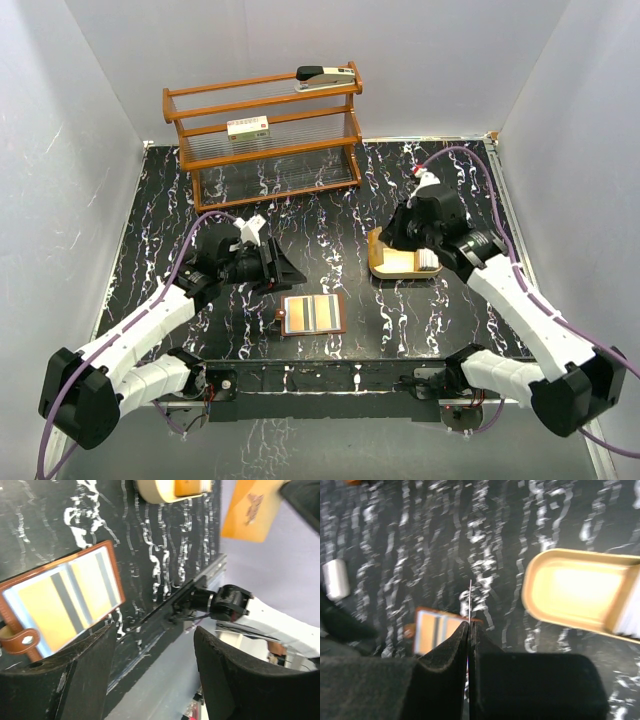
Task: Put the credit cards into the card holder
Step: Pick up the credit card from the storage box, then insert the credit card into the card holder.
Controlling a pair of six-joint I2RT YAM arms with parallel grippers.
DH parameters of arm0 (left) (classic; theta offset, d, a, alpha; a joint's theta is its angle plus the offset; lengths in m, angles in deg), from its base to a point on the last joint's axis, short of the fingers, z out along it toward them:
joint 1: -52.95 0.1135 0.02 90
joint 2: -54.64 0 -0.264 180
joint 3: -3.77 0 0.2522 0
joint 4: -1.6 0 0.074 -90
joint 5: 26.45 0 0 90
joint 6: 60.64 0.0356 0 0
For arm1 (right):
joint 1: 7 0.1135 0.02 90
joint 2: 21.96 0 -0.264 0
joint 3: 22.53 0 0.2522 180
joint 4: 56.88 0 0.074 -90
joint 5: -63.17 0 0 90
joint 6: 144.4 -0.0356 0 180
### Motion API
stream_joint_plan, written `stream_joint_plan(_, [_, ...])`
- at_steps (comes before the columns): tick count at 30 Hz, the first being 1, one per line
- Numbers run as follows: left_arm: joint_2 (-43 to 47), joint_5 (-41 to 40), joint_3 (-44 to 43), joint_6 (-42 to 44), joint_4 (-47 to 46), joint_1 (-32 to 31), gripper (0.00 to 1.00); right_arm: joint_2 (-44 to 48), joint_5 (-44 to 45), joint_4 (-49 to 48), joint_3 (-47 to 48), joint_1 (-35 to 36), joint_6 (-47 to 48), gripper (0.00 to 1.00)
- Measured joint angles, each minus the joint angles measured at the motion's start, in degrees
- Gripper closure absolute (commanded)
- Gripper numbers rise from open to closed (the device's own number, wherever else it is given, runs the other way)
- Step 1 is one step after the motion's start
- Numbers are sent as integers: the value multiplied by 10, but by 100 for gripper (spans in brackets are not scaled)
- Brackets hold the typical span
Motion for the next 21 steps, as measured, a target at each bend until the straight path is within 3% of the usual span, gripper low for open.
stream_joint_plan(7, [0, 55, 11, -74, -97, 0, 37, 71, -150, -115, -94, 10, -109, 100])
stream_joint_plan(10, [1, 74, 25, -115, -148, 0, 36, 105, -210, -207, -158, 14, -181, 100])
stream_joint_plan(16, [1, 101, 41, -176, -237, 0, 37, 131, -258, -324, -224, 41, -288, 100])
stream_joint_plan(21, [0, 115, 63, -221, -303, 0, 51, 131, -269, -387, -227, 64, -333, 100])
